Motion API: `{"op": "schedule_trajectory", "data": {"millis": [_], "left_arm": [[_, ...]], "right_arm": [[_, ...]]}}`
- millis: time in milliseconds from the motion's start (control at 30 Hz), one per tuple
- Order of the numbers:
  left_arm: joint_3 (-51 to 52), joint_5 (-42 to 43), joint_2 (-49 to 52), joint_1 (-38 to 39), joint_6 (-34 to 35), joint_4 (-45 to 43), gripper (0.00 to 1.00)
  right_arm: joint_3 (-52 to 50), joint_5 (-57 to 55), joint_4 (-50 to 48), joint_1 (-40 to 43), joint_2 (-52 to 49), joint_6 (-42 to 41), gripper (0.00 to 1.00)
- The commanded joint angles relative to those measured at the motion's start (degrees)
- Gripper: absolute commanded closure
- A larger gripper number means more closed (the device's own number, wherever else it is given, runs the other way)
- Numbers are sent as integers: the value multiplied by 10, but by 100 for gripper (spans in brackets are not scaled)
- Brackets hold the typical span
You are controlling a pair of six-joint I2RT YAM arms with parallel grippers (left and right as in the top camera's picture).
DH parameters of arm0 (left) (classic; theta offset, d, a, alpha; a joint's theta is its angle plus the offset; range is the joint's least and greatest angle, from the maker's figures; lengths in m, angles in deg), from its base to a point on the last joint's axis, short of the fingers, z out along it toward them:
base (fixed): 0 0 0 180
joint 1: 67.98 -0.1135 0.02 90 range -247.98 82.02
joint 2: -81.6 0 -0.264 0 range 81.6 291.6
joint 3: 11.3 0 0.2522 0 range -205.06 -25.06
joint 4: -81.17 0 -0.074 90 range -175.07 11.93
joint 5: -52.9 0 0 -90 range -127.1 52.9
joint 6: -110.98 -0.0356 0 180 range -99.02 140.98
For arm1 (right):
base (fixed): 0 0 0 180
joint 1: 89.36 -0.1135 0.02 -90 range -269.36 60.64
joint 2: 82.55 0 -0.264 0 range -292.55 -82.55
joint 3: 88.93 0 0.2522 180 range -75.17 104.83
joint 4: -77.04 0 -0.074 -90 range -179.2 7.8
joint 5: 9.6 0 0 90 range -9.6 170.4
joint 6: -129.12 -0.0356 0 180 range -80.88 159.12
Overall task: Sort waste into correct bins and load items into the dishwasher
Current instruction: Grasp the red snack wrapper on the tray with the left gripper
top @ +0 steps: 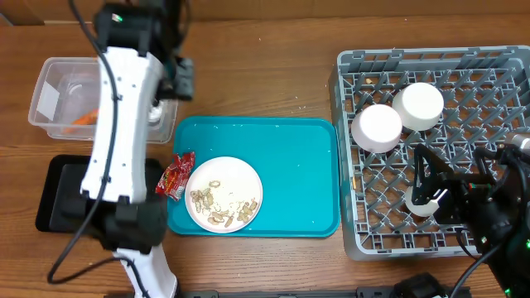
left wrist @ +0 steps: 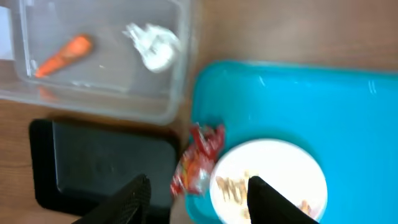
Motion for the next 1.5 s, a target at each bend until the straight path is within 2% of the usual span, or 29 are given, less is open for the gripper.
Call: {"op": "schedule_trajectory", "data": {"millis": [0,133,267,400,567,767,967,1033,1100,1267,1467], "left_arm": [[107,-54,-50,36,36,3,47],[253,-60,-102,46,63,-23,42],[399,-56,-139,35,71,-102,29],[504,-26,-138,4,81,-183,29],[617,-25,-134,-27,76,-335,25],[676,-16,-134,-49,59,-440,26],[690,-6,-133,-48,21,-478,32],[691,10,-132,-48,10,-487,37],[691,13,-132,-48,10,-487,46],[691,10,-132,-48,-3,-479,61],[662,-16,-133,-48,5,-421,60]], "right_arm": [[4,-8,-2,1,0,0,0],[4,-8,-2,1,0,0,0],[4,-8,-2,1,0,0,0],[4,-8,-2,1,0,0,0],[4,-8,-2,1,0,0,0],[4,-8,-2,1,0,0,0],[4,-8,-2,1,0,0,0],[4,-8,-2,1,0,0,0],[4,-8,-2,1,0,0,0],[4,-8,-2,1,0,0,0],[4,-8,-2,1,0,0,0]]}}
